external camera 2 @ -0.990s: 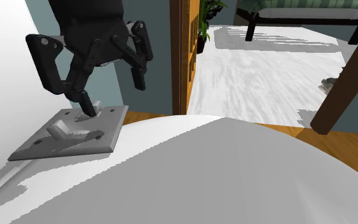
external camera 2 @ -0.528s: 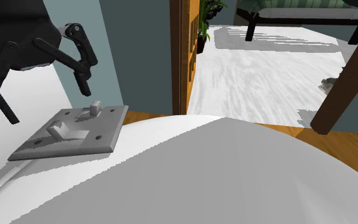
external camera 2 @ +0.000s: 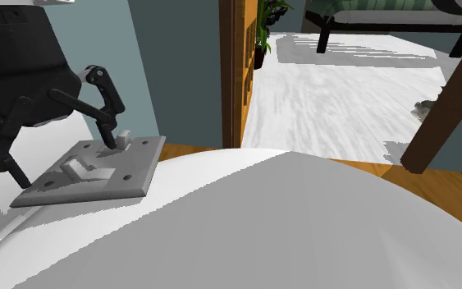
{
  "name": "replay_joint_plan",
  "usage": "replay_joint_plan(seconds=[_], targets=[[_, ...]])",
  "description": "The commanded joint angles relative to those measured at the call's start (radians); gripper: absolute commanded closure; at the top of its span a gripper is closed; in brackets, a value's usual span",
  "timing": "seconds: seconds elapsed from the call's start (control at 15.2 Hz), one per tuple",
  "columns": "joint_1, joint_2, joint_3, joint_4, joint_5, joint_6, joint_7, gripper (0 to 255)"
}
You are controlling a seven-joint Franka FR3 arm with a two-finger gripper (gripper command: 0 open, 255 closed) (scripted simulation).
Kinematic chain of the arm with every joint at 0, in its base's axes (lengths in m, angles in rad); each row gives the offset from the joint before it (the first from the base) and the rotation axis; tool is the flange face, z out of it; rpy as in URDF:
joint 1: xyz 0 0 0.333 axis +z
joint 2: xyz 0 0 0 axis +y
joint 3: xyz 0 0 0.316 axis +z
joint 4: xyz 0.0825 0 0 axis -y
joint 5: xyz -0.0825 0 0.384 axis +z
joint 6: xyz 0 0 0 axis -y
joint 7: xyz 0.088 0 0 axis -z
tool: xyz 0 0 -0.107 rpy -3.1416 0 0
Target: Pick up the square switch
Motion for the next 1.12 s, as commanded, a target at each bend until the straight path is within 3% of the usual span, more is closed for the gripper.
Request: replay_joint_plan(seconds=[0.0,0.07,0.66,1.06], targets=[[-0.001,0.001,0.0,-0.008,0.0,0.01,-0.001,0],[0.0,0.002,0.0,-0.005,-0.001,0.007,0.0,255],[-0.001,0.001,0.0,-0.008,0.0,0.01,-0.001,255],[0.018,0.025,0.0,0.111,-0.009,-0.085,0.003,255]])
